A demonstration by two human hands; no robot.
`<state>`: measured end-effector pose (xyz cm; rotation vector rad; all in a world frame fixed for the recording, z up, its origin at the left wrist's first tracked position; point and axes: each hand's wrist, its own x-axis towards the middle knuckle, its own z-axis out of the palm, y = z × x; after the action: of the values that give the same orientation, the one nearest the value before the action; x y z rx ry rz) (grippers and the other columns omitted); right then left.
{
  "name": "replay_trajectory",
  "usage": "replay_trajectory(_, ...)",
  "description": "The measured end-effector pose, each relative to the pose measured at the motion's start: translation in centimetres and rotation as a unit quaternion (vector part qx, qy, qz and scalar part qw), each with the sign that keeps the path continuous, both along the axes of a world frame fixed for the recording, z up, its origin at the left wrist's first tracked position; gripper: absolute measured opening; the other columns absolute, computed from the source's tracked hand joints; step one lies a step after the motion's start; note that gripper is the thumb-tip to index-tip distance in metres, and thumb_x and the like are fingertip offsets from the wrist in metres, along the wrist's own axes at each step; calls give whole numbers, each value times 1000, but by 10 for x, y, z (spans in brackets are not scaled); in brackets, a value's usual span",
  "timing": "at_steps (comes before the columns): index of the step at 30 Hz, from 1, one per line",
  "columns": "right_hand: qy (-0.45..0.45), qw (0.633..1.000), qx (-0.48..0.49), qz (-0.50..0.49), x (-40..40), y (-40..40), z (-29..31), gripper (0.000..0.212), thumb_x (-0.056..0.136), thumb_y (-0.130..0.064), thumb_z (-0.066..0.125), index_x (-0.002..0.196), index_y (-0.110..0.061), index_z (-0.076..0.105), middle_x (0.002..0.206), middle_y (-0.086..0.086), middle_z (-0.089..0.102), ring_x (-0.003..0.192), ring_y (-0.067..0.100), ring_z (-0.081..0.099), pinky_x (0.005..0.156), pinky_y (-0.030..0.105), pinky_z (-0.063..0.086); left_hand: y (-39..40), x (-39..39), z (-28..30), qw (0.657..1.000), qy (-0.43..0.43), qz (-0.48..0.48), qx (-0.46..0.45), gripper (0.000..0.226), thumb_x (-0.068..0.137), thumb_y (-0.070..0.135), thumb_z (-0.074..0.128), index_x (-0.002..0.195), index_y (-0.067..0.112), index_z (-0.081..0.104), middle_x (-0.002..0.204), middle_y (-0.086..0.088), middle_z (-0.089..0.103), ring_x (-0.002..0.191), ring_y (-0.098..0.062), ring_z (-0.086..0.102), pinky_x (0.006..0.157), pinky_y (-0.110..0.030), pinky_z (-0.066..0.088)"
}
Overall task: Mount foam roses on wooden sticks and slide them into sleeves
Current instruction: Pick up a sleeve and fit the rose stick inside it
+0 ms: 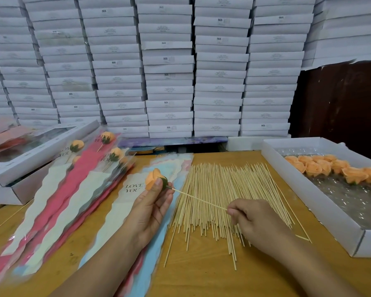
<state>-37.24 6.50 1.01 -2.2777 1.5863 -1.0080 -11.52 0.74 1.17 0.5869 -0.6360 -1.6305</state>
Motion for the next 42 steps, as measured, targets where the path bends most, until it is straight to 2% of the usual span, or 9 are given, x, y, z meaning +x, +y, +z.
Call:
replay_trajectory(9,22,998,46,26,4,3,2,24,103,-25,47,83,-36,56,66,-2,64,51,8,53,58,37,47,0,-1,2,1000,-4,4,12,22,78,21,72,90,3,77,93,-14,75,77,-16,75,64,-23,62)
replay_trajectory(17,-122,992,37,8,-2,-1,3,26,100,-19,54,82,-32,68,73,-9,70,40,3,48,43,14,38,2,0,23,992,-128,12,-15,53,78,38,69,119,5,63,112,-14,75,100,-24,74,76,-26,62)
replay_trajectory(24,-180,983,-4,-44,-12,-2,10,26,99,-19,57,79,-31,69,69,-10,69,47,11,52,58,40,53,-21,22,60,958,-280,56,24,10,99,9,58,106,9,66,83,-5,78,61,-10,72,51,-20,57)
replay_trajectory(27,-182,982,-8,-39,-12,-1,11,26,99,-17,56,80,-30,69,70,-9,69,42,5,47,48,27,47,-34,46,64,939,-327,101,23,16,95,0,60,108,8,66,84,-6,77,61,-11,69,49,-18,55)
replay_trajectory(30,-196,980,-7,-37,-11,0,12,27,99,-15,56,78,-29,68,70,-8,69,39,2,44,44,19,41,-47,73,52,853,-494,167,31,22,89,-2,68,111,1,69,90,-12,69,70,-19,62,62,-27,55)
replay_trajectory(34,-204,978,-12,-36,-11,0,13,25,99,-15,57,79,-26,69,69,-6,69,40,3,44,44,18,40,-55,96,27,633,-760,148,11,13,87,16,76,81,14,64,83,-5,57,74,-21,53,76,-31,42)
replay_trajectory(37,-207,978,-2,-34,-11,0,13,25,99,-14,57,78,-21,70,68,-4,68,38,2,41,42,17,37,-58,100,16,507,-859,68,30,38,85,47,76,97,12,66,95,-6,62,85,-23,58,83,-32,49)
replay_trajectory(39,-204,978,-3,-32,-11,1,13,25,99,-13,57,79,-20,70,68,-4,69,38,2,42,42,16,37,-60,100,16,459,-885,63,39,56,82,57,74,110,9,64,108,-6,67,96,-23,62,87,-33,53)
replay_trajectory(42,-208,977,0,-37,-11,0,12,25,99,-14,57,79,-22,70,67,-8,68,39,3,42,44,19,39,-60,98,21,465,-881,61,59,65,78,59,76,115,8,60,103,-3,63,98,-22,60,80,-30,50)
